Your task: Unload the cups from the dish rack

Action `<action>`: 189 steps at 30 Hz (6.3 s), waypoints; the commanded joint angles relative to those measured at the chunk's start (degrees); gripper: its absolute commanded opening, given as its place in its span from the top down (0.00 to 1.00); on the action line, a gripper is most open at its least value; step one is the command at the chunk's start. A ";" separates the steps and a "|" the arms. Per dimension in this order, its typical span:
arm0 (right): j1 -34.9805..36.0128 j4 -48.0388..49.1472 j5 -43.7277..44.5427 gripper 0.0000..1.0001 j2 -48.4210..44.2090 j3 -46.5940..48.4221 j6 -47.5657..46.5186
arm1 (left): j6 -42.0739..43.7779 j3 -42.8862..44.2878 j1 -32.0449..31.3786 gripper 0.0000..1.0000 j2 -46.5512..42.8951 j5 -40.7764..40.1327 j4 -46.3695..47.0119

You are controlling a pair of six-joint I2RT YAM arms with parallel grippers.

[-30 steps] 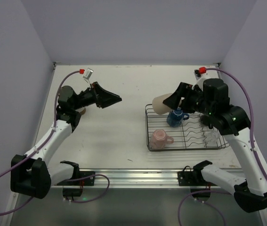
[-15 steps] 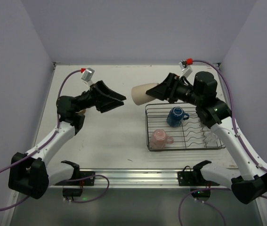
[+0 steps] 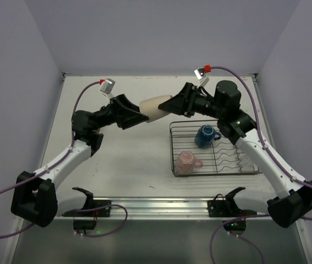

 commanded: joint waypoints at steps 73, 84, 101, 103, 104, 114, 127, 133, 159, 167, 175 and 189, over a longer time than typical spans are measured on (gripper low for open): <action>11.83 -53.91 37.36 0.01 1.69 5.73 -33.68 | 63.13 39.79 3.96 0.85 37.20 -62.02 -100.77; 12.09 -56.63 34.47 0.01 -0.42 4.15 -41.05 | 61.64 39.43 5.37 0.53 35.54 -59.65 -98.93; 15.34 -56.28 31.02 0.01 -0.77 0.62 -55.56 | 58.47 39.79 5.99 0.36 27.19 -57.45 -96.03; 15.43 -56.98 30.86 0.01 0.11 1.41 -55.74 | 57.95 39.35 5.99 0.36 25.00 -56.31 -95.15; 15.43 -57.33 30.51 0.01 1.15 1.59 -55.91 | 57.95 38.39 5.99 0.36 24.20 -55.87 -94.02; 17.19 -58.83 29.45 0.04 6.52 1.60 -57.76 | 55.22 34.16 5.99 0.36 14.89 -48.94 -88.47; 17.54 -55.67 29.28 0.05 8.28 -2.89 -58.64 | 55.84 32.93 5.99 0.35 9.96 -47.61 -87.50; 18.07 -54.35 28.84 0.06 10.21 -3.24 -58.72 | 55.75 32.23 5.99 0.35 10.05 -46.38 -86.54; 18.95 -46.53 29.54 0.09 16.63 -7.46 -56.70 | 57.15 31.09 5.99 0.35 9.78 -47.17 -86.53; 18.86 -46.00 29.45 0.46 16.72 -6.76 -56.18 | 57.24 31.17 5.99 0.35 10.05 -46.90 -86.45; 18.95 -47.84 33.40 1.00 14.54 -3.60 -51.71 | 57.33 32.13 5.99 0.35 9.87 -46.64 -87.49; 18.42 -49.08 35.96 1.00 -1.12 5.37 -41.07 | 56.19 38.11 5.90 0.35 6.09 -42.87 -91.54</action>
